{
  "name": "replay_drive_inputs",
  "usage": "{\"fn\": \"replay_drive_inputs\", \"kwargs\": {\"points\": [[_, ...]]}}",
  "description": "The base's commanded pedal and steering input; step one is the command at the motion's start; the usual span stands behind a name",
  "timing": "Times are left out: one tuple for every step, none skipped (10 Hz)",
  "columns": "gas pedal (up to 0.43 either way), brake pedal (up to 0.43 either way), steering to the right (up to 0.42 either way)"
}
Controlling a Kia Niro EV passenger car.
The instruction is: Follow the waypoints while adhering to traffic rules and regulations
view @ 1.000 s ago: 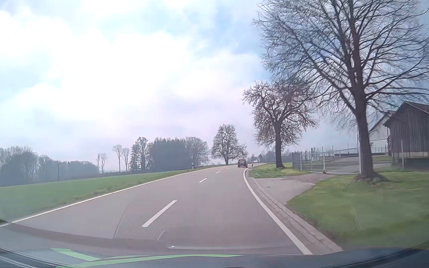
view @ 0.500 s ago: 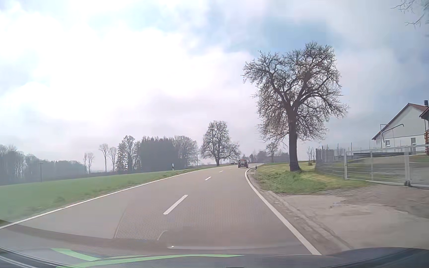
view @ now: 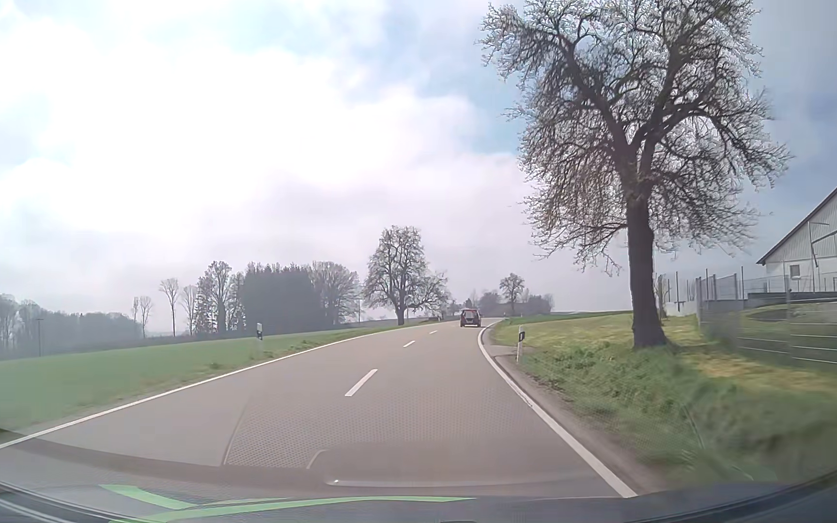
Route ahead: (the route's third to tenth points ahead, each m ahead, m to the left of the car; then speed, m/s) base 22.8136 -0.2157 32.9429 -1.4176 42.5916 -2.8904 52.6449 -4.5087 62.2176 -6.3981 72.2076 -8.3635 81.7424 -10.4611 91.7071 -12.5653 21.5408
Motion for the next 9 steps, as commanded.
{"fn": "replay_drive_inputs", "kwargs": {"points": [[0.189,0.0,0.023],[0.169,0.0,0.023],[0.067,0.0,0.023],[0.0,0.0,0.022],[0.0,0.0,0.021],[0.0,0.0,0.02],[0.0,0.0,0.019],[0.0,0.0,0.019],[0.0,0.0,0.02]]}}
